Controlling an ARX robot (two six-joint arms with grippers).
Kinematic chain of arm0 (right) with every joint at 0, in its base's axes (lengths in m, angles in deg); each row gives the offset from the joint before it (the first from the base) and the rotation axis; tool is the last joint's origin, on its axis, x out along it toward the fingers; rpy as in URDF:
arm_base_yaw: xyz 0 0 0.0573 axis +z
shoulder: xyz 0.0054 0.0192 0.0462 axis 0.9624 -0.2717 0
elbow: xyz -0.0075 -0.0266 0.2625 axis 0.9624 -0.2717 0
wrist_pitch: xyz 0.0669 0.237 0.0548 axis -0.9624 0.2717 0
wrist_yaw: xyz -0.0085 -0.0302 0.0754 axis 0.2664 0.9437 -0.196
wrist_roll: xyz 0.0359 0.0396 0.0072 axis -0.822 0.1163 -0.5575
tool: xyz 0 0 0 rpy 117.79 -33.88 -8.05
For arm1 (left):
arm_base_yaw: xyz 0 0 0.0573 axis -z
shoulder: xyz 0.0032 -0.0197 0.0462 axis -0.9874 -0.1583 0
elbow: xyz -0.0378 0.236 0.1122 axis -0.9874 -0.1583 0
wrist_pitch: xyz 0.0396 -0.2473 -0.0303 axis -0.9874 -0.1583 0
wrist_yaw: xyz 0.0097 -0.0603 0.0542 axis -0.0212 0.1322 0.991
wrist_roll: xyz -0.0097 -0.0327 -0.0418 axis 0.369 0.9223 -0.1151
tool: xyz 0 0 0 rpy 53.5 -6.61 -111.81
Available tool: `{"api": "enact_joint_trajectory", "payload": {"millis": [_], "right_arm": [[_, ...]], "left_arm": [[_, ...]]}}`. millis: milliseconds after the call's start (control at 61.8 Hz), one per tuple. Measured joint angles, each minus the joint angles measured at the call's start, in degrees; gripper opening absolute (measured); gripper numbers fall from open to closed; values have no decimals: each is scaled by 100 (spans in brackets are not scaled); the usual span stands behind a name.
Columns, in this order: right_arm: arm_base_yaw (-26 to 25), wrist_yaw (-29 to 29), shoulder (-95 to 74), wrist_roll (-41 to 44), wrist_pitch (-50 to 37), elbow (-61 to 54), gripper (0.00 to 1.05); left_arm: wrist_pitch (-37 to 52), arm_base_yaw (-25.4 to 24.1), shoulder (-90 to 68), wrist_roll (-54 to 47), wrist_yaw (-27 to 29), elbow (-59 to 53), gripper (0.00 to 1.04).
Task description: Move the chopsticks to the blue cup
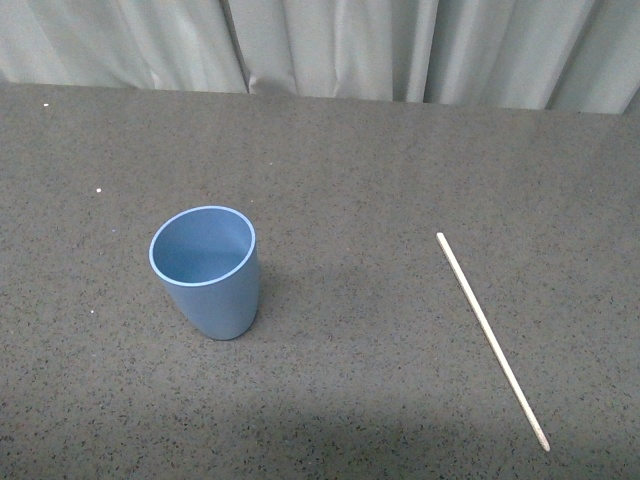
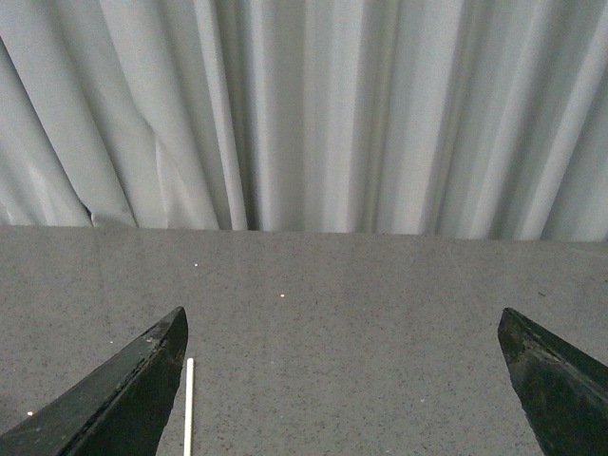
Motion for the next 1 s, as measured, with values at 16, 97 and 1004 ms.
{"api": "enact_joint_trajectory", "payload": {"millis": [16,97,1004], "right_arm": [[0,0,0,0,0,0,95],[0,0,0,0,0,2,95],[221,623,-525,953,601,280,95]], "left_arm": [[0,0,0,0,0,0,98],[0,0,0,0,0,0,98],[0,0,0,0,0,0,98]]}}
